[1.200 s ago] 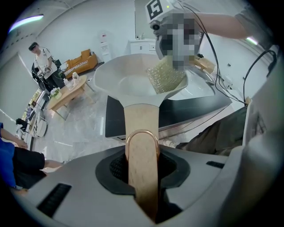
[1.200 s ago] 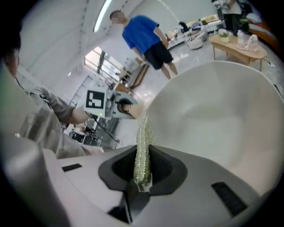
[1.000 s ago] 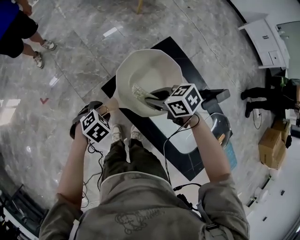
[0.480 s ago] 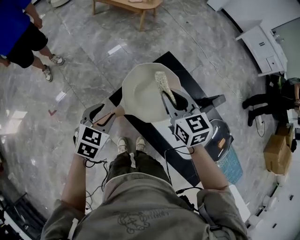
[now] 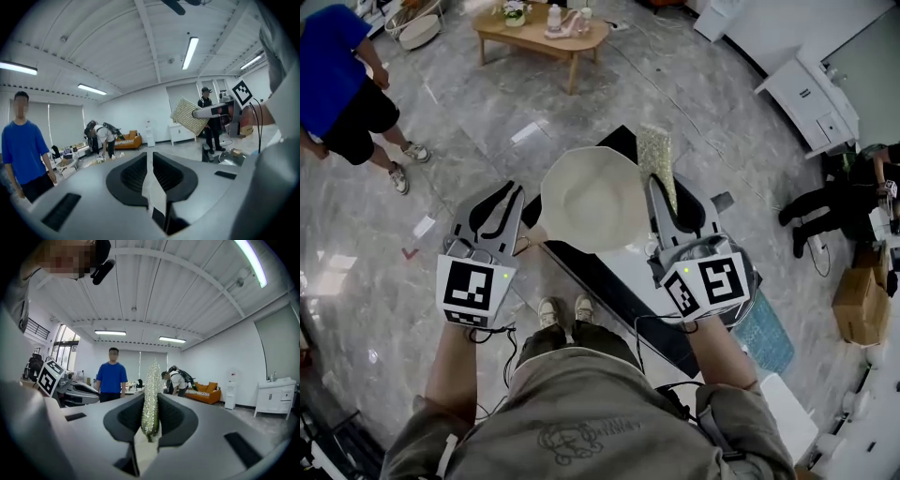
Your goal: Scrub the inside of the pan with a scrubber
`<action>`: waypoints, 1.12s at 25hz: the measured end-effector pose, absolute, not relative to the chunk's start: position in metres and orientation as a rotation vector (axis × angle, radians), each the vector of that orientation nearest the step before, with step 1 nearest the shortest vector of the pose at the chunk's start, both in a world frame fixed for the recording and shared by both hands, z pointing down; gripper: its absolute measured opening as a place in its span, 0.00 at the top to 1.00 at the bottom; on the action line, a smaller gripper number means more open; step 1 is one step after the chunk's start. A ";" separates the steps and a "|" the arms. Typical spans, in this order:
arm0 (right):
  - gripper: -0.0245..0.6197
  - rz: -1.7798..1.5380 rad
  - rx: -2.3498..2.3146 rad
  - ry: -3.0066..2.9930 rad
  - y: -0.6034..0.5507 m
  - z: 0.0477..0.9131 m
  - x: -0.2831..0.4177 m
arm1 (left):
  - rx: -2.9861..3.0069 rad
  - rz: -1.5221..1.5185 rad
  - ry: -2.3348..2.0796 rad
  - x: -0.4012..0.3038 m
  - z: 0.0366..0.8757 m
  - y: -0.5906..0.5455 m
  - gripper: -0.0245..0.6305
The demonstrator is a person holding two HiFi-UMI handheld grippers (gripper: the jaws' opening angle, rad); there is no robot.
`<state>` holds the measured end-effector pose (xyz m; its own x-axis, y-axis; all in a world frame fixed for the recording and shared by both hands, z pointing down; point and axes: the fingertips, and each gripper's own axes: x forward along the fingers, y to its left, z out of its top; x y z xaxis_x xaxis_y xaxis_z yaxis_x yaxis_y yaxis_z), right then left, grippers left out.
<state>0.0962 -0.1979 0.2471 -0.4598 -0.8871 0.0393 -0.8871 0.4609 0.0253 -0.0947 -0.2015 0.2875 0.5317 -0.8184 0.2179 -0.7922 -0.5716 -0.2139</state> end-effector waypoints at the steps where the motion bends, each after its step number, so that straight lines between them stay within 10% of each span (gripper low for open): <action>1: 0.85 -0.036 1.635 -2.649 -0.192 0.235 0.099 | -2.656 -0.408 1.407 -0.092 0.274 -0.199 0.89; 28: 0.85 -0.287 1.757 -2.594 -0.122 0.197 0.116 | -2.581 -0.205 1.415 -0.067 0.231 -0.166 0.93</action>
